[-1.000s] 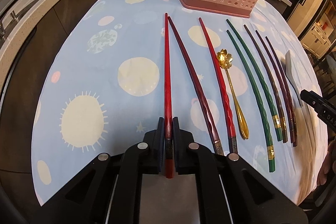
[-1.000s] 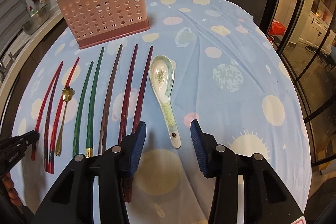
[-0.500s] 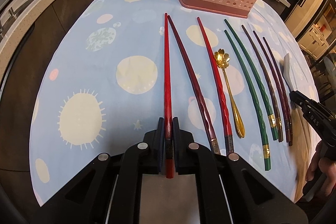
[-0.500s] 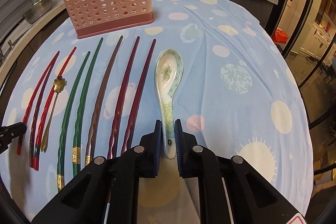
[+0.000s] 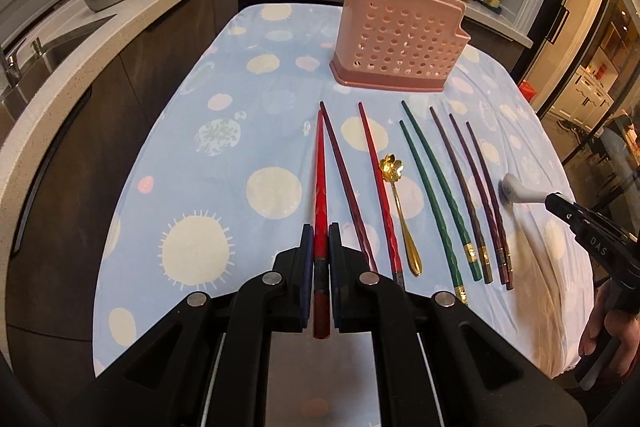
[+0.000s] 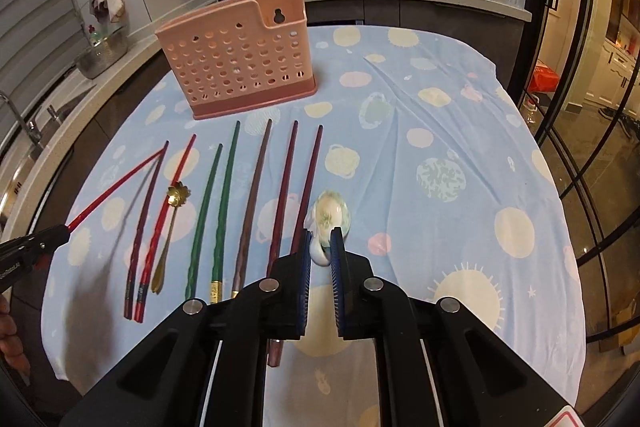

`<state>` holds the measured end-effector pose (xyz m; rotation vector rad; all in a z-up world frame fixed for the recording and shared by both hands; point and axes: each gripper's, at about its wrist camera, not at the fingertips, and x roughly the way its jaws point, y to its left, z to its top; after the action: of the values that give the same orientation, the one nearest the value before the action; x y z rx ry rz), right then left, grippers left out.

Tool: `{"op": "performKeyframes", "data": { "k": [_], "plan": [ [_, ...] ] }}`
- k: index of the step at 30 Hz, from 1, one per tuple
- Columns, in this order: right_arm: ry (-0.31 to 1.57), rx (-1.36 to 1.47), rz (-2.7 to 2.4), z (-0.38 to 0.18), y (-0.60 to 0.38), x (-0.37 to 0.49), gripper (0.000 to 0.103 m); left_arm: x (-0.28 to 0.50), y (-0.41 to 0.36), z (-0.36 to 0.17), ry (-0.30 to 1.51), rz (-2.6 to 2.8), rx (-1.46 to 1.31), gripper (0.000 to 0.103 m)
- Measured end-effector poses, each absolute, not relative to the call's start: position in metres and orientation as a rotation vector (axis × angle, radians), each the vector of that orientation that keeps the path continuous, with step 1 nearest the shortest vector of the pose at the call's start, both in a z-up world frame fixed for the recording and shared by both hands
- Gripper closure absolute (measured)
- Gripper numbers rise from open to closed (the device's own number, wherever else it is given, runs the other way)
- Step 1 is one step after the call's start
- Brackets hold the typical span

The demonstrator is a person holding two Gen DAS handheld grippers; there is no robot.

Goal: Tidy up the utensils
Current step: 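Lift the chopstick and spoon and carry both over the pink holder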

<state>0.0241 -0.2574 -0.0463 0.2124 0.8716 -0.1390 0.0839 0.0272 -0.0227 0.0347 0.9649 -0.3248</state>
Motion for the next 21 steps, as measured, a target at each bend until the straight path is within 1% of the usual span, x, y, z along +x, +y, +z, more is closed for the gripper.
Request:
{"op": "performKeyframes", "data": {
  "k": [6,21],
  "plan": [
    [0.821,0.224,-0.099,-0.020,-0.254,0.025,0.097,0.086,0.028,0.008,0.882,-0.334,0.022,0.096],
    [0.737,0.217,-0.048,0.022,-0.256,0.060,0.097,0.128,0.019,0.071,0.706,-0.331,0.041,0.096]
  ]
}}
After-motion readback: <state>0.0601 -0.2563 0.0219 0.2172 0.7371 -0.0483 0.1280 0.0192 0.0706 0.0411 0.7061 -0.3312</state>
